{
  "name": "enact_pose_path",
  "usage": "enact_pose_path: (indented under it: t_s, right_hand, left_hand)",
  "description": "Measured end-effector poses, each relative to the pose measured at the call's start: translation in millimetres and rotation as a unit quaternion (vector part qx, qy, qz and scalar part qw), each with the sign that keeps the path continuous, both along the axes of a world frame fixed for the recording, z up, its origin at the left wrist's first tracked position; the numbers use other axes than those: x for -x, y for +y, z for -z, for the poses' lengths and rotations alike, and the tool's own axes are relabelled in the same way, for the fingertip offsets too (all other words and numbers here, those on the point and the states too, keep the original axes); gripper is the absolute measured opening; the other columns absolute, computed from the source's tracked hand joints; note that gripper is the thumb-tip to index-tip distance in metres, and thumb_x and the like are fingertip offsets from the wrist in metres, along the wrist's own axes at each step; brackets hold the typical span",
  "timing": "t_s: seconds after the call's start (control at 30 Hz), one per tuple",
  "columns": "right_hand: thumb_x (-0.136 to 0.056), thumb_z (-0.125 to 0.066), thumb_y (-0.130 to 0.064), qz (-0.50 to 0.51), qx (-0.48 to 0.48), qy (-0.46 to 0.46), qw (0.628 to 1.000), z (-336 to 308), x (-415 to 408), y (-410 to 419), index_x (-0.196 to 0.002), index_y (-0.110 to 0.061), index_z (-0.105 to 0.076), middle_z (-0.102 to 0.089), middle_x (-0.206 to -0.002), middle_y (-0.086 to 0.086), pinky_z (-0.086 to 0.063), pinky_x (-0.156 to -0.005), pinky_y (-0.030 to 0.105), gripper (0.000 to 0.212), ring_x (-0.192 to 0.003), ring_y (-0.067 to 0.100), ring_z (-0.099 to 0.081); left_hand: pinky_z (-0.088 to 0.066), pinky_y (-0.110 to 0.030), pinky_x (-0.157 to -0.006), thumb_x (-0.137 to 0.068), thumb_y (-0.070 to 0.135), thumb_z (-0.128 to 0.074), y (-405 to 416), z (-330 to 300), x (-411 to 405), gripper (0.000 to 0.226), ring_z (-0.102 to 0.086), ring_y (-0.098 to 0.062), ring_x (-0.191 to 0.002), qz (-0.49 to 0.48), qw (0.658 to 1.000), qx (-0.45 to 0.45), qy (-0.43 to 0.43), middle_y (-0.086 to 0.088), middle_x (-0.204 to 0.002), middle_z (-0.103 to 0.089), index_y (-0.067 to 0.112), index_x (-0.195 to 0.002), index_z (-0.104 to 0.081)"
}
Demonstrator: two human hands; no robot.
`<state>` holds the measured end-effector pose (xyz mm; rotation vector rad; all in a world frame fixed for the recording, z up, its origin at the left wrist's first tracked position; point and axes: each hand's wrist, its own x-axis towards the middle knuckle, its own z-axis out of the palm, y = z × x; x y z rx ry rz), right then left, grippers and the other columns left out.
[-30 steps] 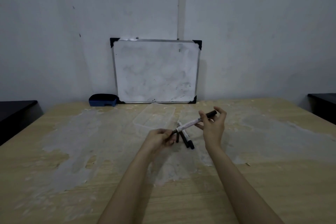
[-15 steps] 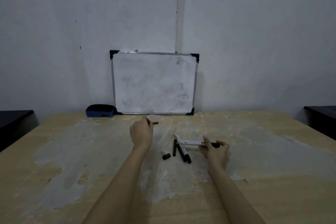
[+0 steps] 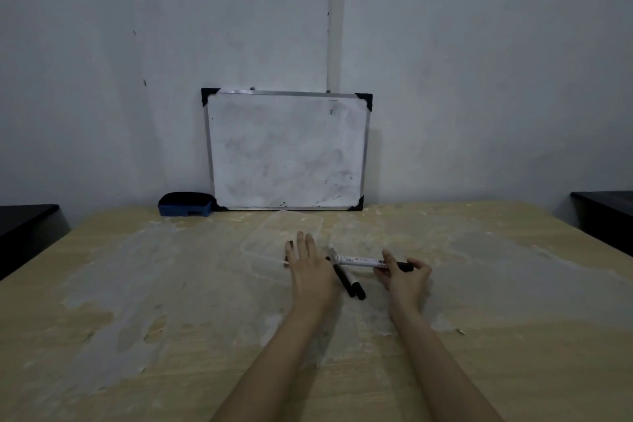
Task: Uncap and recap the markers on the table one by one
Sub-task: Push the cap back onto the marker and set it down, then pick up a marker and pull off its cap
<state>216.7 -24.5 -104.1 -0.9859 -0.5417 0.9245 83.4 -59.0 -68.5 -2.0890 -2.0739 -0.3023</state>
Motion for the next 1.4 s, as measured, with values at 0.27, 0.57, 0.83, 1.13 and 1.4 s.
enact_pose_path:
  t_s: [0.27, 0.57, 0.83, 1.13, 1.4]
  right_hand:
    - [-0.081, -0.066, -0.003, -0.004, 0.017, -0.024, 1.000, -3, 1, -2, -0.102, -0.013, -0.032, -0.045, -0.124, 0.030, -0.054, -0.043, 0.012, 0.042, -0.070, 0.025, -0.061]
    - [-0.081, -0.067, -0.007, 0.017, 0.029, 0.010, 0.999, -3, -2, -2, -0.103, -0.016, -0.035, -0.049, -0.087, 0.003, -0.055, -0.044, 0.017, 0.039, -0.064, 0.018, -0.062]
    - [-0.084, -0.063, -0.007, -0.021, 0.046, -0.015, 0.999, -5, -1, 0, -0.122, -0.004, -0.036, -0.046, -0.108, 0.014, -0.051, -0.077, 0.034, 0.047, -0.066, 0.013, -0.058]
    - [-0.085, -0.062, -0.006, -0.056, 0.045, -0.029, 0.997, -6, -1, -1, -0.123, -0.002, -0.036, -0.045, -0.110, 0.016, -0.051, -0.080, 0.036, 0.046, -0.072, 0.017, -0.058]
    - [-0.086, -0.060, -0.010, -0.113, 0.016, 0.114, 0.987, -7, -5, -2, -0.091, 0.000, -0.053, -0.061, -0.088, 0.018, -0.056, -0.080, 0.033, 0.013, -0.083, 0.026, -0.062]
  left_hand:
    - [-0.006, -0.053, -0.116, -0.092, 0.019, -0.044, -8, 5, 9, 0.027, -0.011, -0.032, -0.142, -0.032, 0.998, -0.031, -0.053, -0.018, -0.151, -0.023, 0.006, -0.107, -0.062]
    - [-0.036, -0.041, -0.090, -0.087, 0.021, -0.057, -18, 17, 30, 0.019, -0.050, -0.028, -0.108, -0.064, 0.973, -0.181, -0.128, -0.009, -0.113, -0.061, 0.016, -0.105, -0.061]
    - [-0.030, -0.037, -0.095, -0.090, 0.020, -0.052, -18, 21, 33, 0.023, -0.041, -0.023, -0.120, -0.050, 0.975, -0.184, -0.117, -0.004, -0.127, -0.051, 0.021, -0.112, -0.056]
    - [-0.042, -0.044, -0.087, -0.080, 0.017, -0.067, -25, 13, 32, 0.016, -0.054, -0.029, -0.110, -0.040, 0.979, -0.173, -0.099, -0.011, -0.116, -0.061, 0.017, -0.096, -0.066]
    - [-0.051, -0.032, -0.069, -0.086, 0.057, -0.036, -31, 6, 14, 0.050, -0.065, -0.022, -0.085, 0.041, 0.950, -0.282, -0.128, -0.005, -0.093, -0.069, 0.016, -0.095, -0.064]
